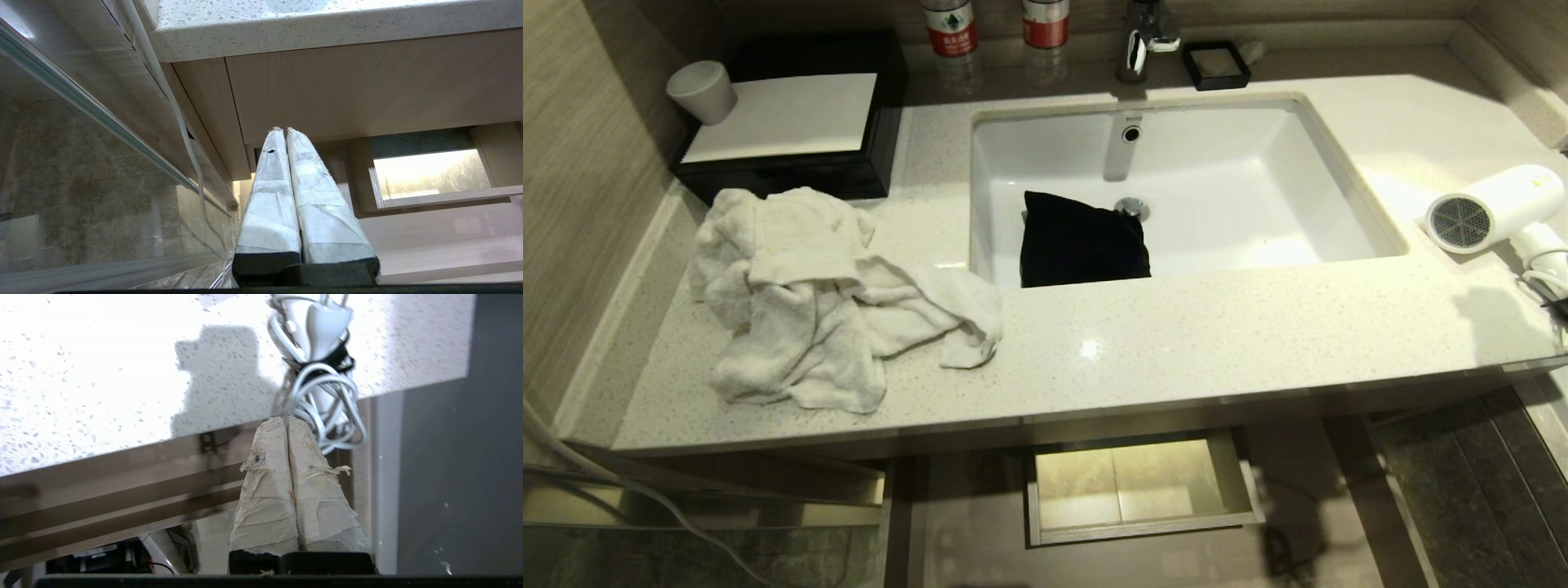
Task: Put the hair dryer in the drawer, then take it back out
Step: Pick up the hairdryer
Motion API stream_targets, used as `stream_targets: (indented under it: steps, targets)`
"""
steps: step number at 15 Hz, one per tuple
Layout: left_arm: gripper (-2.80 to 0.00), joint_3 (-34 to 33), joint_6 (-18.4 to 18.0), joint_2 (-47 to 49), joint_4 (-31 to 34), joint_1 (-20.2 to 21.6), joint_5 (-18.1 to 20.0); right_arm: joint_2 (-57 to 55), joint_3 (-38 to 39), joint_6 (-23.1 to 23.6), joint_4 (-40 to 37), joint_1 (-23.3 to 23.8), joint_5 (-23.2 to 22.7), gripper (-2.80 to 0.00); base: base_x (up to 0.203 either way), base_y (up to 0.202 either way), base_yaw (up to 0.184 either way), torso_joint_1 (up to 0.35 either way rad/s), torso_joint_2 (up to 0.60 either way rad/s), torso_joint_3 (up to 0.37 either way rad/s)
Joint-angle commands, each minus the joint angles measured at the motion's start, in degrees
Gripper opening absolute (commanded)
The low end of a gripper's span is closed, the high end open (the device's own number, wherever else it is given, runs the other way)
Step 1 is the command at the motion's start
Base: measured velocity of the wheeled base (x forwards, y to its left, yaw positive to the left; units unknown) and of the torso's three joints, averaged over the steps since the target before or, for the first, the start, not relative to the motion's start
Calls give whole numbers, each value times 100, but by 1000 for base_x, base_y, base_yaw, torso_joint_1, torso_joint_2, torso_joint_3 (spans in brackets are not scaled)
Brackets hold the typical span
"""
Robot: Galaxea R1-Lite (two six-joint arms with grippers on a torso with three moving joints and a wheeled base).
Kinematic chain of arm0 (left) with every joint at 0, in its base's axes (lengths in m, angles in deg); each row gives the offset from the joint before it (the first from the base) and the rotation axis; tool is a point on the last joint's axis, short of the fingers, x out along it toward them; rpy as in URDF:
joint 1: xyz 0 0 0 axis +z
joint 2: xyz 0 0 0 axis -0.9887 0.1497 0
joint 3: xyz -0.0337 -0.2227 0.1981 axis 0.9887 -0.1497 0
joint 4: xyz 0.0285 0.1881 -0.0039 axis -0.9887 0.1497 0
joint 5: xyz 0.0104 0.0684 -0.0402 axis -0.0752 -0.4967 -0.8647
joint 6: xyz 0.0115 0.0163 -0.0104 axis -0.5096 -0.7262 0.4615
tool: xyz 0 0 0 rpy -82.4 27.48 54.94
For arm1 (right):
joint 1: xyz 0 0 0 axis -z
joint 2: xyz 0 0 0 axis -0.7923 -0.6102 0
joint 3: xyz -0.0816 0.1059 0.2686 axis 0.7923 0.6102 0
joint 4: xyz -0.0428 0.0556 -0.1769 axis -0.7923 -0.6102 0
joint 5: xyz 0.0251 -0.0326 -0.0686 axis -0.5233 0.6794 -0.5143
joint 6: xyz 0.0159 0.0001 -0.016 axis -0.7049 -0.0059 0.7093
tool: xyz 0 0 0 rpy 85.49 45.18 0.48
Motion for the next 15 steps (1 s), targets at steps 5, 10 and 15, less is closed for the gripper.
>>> stream_targets:
  steps: [5,10,15]
  targets:
    - [-280,-3,-2,0,-1,0,0,-812,-141,133,585,508,-824,-280,0,0,0,0,0,0]
    - [-280,-9,-2,0,-1,0,0,-853,-48,715,505,791,-1201,0,0,0,0,0,0,0]
    - [-280,-7,4,0,-1,0,0,-819,120,733,500,1068,-1201,0,0,0,0,0,0,0]
